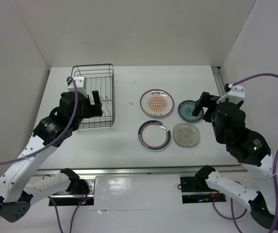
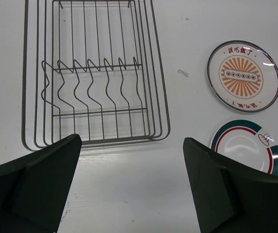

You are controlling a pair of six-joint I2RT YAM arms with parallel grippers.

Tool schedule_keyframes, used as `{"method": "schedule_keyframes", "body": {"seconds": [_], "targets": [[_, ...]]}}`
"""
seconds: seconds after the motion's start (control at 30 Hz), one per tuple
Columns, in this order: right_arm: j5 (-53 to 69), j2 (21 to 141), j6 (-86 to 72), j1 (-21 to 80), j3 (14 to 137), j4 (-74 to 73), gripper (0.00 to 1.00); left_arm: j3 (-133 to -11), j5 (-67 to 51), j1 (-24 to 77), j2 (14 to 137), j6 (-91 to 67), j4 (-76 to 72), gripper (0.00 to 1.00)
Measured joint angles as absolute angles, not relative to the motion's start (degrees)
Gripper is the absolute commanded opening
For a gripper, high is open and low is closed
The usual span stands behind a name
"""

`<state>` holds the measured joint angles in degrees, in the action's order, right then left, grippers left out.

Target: Load the plates into the dish rack

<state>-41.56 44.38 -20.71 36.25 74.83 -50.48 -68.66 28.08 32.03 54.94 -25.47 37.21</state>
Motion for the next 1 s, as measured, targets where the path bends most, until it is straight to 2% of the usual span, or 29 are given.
{"method": "schedule_keyframes", "body": {"seconds": [0.3,0.5,0.57,0.63,1.0], "targets": [[-37.95,42.81,-23.09,36.25,65.91,-43.05,1.0,-68.6,26.89,32.03,55.11,-25.43,37.21,1.0],[-28.38,54.26,-27.14,34.33,51.46,-27.66,1.0,-68.49,26.2,32.03,55.55,-25.43,37.12,1.0],[-23.16,57.47,-28.95,30.89,46.13,-21.98,0.94,-68.42,25.91,32.03,55.88,-25.43,37.1,1.0],[-19.33,59.59,-30.74,27.03,43.11,-18.61,0.94,-68.23,25.61,32.03,56.07,-25.43,36.8,1.0],[-7.77,68.84,-37.5,19.05,40.47,2.28,0.9,-68.03,23.64,32.03,55.96,-25.43,35.73,1.0]]}}
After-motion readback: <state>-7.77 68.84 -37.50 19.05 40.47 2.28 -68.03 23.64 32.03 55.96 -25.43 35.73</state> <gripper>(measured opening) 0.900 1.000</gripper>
